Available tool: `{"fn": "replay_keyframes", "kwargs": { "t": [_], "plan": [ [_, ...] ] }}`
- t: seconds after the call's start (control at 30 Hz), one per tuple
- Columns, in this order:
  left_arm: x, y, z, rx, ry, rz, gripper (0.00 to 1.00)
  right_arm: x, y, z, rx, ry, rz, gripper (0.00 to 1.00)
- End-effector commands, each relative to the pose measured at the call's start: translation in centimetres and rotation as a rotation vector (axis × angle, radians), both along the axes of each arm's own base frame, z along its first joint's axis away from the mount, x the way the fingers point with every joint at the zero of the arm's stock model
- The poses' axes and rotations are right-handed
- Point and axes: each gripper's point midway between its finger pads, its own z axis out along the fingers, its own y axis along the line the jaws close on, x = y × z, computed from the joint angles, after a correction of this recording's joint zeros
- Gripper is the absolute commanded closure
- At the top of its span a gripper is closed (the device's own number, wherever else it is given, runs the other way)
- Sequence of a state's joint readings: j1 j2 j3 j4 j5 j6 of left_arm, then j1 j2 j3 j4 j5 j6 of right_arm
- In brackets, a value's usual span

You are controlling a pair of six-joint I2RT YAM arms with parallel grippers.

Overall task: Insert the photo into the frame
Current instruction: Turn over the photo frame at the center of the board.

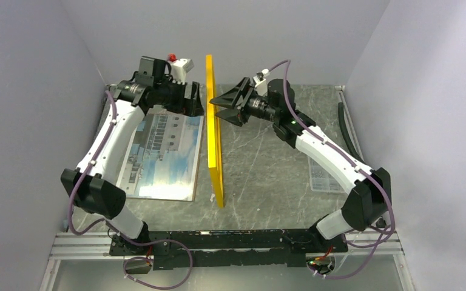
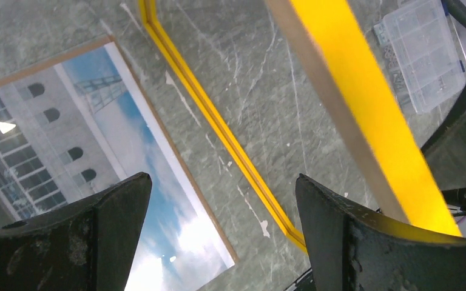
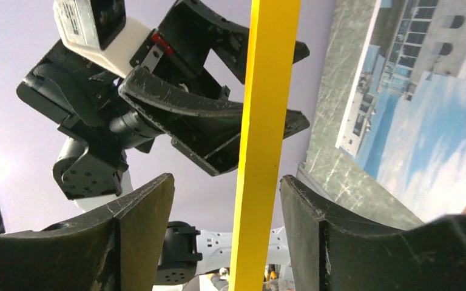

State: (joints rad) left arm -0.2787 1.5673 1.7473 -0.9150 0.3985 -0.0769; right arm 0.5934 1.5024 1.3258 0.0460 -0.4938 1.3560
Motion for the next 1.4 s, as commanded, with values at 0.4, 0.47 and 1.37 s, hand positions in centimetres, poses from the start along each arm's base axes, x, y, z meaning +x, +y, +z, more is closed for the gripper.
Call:
{"fn": "replay_keyframes", "kwargs": {
  "t": [0.4, 0.47, 1.37],
  "plan": [
    [3.1, -7.0, 0.8, 0.026, -0.08, -0.083, 0.06, -2.0, -7.0, 0.3, -0.246, -0.101, 0.011, 0.25],
    [3.1, -7.1, 0.4, 0.033, -0.072, -0.083, 0.06, -2.1, -7.6, 0.3, -0.281, -0.115, 0.005, 0.25],
    [-1.1, 1.2, -15.8, 0.472, 0.049, -0.129, 0.07, -3.7, -20.9, -12.8, -0.954, -0.026, -0.155, 0.79]
  ]
}}
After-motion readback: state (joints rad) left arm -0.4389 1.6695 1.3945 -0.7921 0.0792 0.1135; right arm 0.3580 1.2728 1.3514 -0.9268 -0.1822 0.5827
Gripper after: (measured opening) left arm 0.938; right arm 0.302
